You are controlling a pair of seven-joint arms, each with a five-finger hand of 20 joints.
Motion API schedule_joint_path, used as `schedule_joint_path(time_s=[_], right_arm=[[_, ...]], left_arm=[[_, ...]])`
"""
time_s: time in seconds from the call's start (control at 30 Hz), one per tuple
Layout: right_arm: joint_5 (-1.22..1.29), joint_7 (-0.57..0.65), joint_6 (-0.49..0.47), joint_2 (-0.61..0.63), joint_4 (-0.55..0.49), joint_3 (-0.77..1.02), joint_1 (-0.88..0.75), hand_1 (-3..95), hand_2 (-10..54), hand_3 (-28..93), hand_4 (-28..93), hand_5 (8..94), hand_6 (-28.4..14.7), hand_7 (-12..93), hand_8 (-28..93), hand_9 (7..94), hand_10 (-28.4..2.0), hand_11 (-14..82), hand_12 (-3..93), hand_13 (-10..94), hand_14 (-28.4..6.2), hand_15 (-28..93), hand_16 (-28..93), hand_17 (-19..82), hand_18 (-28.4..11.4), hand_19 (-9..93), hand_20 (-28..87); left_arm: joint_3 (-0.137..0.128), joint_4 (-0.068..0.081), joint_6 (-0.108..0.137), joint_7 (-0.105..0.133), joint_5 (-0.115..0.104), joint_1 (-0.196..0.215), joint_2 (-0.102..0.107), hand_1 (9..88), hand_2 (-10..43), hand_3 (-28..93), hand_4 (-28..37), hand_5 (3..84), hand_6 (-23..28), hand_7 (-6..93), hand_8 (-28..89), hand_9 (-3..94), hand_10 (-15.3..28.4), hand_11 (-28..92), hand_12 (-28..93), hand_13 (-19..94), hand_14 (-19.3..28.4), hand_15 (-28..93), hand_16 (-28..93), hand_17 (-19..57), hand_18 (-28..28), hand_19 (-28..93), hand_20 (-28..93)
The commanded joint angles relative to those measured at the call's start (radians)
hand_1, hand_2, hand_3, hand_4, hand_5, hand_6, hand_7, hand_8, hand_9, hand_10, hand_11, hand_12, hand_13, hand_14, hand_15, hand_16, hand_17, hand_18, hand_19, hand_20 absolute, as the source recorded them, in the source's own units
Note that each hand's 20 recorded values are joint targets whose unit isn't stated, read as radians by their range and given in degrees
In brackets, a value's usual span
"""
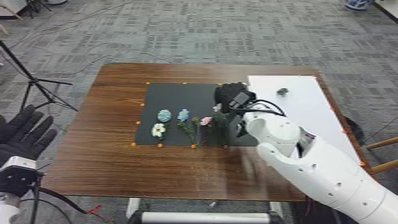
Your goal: Arrange flowers
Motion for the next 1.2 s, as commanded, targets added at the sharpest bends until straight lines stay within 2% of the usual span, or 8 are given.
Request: schedule_joint_path(time_s=[0.03,0.17,0.3,0.37,0.53,0.9,1.1,1.2], right_arm=[[-0.029,0.001,0.010,-0.011,0.004,0.003,-0.006,62.9,-9.5,66,-28,65.6,0.9,23,-13,78.5,-7.1,13.5,44.0,65,-7.1,65,46,29,-23.4,75,41],[-0.049,-0.003,0.000,0.003,-0.009,-0.011,-0.007,62.3,-9.5,65,-28,62.8,0.4,21,-14,75.4,-7.5,11.2,40.7,64,-7.4,65,46,28,-23.4,75,41],[-0.051,-0.010,-0.002,0.011,-0.012,-0.016,-0.015,59.1,-9.5,72,-28,59.2,-0.1,20,-13,67.0,-10.4,21.6,28.7,62,-7.5,66,46,27,-23.3,74,40],[-0.066,-0.008,0.014,0.014,-0.006,-0.025,-0.014,59.0,-9.5,72,-28,58.3,-0.4,20,-13,65.5,-10.8,23.3,27.1,62,-7.7,67,46,27,-23.2,73,40],[-0.086,-0.012,-0.022,0.023,-0.013,-0.023,-0.018,58.5,-9.5,73,-28,57.5,-0.5,19,-13,62.9,-11.9,26.6,23.1,61,-8.4,68,45,27,-23.1,73,39],[-0.134,-0.009,-0.058,0.022,-0.007,-0.001,-0.029,56.5,-9.5,75,-28,50.3,-2.2,17,-13,51.4,-14.7,20.9,19.4,53,-10.7,70,41,24,-23.5,72,38],[-0.053,0.005,-0.158,0.035,-0.116,0.130,-0.091,51.7,-9.5,80,-28,45.8,-3.7,16,-12,45.8,-17.0,18.9,19.2,50,-13.2,71,36,23,-24.0,72,37],[-0.064,0.001,-0.232,0.049,-0.162,0.171,-0.105,49.1,-9.5,82,-28,43.2,-4.7,14,-12,41.8,-18.4,15.5,18.3,47,-15.1,72,27,21,-24.3,71,36]], left_arm=[[-0.015,-0.006,-0.013,-0.004,-0.002,0.018,-0.008,24.6,15.6,69,-28.3,37.4,7.3,12.0,-7,31.3,12.0,14,14,24,13.2,25,-1,-3.3,11.4,17,13],[-0.012,-0.003,-0.022,-0.017,0.001,0.008,-0.013,24.6,15.6,69,-28.3,37.4,7.3,12.1,-7,31.3,12.0,15,14,24,13.2,25,-1,-3.3,11.4,17,13],[-0.027,-0.003,-0.041,-0.053,0.027,0.007,-0.030,24.3,15.9,69,-28.3,37.2,7.4,11.9,-7,31.0,11.9,14,14,23,13.1,24,-1,-3.4,11.4,16,13],[-0.026,-0.001,-0.048,-0.061,0.031,0.005,-0.033,24.2,15.9,69,-28.3,36.7,7.2,11.5,-7,30.6,11.8,14,14,23,13.1,24,-1,-3.5,11.4,16,13],[-0.022,0.002,-0.050,-0.064,0.034,-0.003,-0.032,24.3,15.9,69,-28.3,36.4,7.1,11.1,-7,30.2,11.7,13,14,23,13.1,23,-1,-3.6,11.4,16,13],[-0.016,0.001,-0.033,-0.043,0.021,0.003,-0.028,24.5,15.9,69,-28.3,36.5,7.2,11.3,-7,30.2,11.7,13,14,23,13.1,23,0,-3.7,11.4,16,13],[-0.016,-0.002,-0.030,-0.035,0.015,0.010,-0.031,24.6,15.8,69,-28.3,36.7,7.3,11.2,-7,30.4,11.9,13,14,23,13.1,23,0,-3.7,11.4,16,13],[-0.016,-0.002,-0.030,-0.035,0.016,0.009,-0.032,24.6,15.8,69,-28.3,36.7,7.3,11.2,-7,30.4,11.9,14,14,23,13.1,23,0,-3.7,11.4,16,13]])
